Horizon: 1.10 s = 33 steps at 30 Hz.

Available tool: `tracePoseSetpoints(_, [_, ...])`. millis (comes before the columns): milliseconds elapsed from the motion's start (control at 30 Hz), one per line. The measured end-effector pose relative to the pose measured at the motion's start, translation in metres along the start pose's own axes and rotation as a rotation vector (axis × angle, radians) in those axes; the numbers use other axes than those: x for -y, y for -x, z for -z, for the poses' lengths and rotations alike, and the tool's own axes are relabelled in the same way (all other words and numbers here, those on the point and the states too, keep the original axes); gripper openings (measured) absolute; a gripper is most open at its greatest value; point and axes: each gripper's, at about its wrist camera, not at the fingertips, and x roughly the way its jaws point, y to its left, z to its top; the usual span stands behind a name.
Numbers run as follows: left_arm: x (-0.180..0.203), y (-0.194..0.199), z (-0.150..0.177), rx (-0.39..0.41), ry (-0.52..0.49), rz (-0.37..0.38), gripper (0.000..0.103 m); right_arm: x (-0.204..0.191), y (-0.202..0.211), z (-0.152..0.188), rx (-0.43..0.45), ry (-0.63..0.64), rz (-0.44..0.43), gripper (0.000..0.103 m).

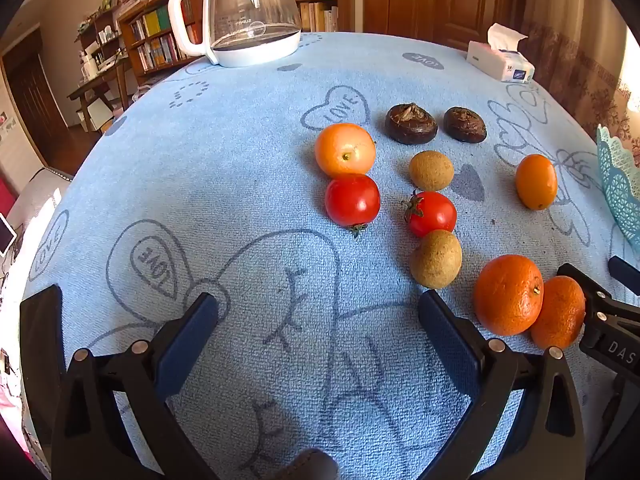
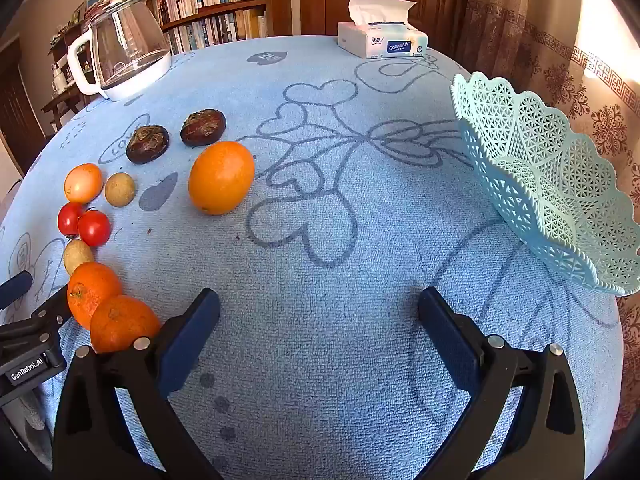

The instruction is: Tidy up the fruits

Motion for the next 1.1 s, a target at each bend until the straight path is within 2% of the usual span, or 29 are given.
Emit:
tracePoseSetpoints(633, [0.0, 0.0, 0.0, 0.0, -0.004, -0.006, 0.098, 0.0, -0.001, 0.0, -0.002, 0.004, 0.005, 0.1])
tracePoseSetpoints(933, [0.003, 0.0, -0.001, 0.0, -0.003, -0.007, 0.098, 0.009, 0.004, 0.001, 0.01, -0.03, -0.069, 0.1])
tracePoseSetpoints(1100, [0.004, -0.002, -0.002, 0.0, -0.002, -0.006, 0.098, 0.012, 0.005, 0.0, -0.003, 0.002, -0.1, 0.101])
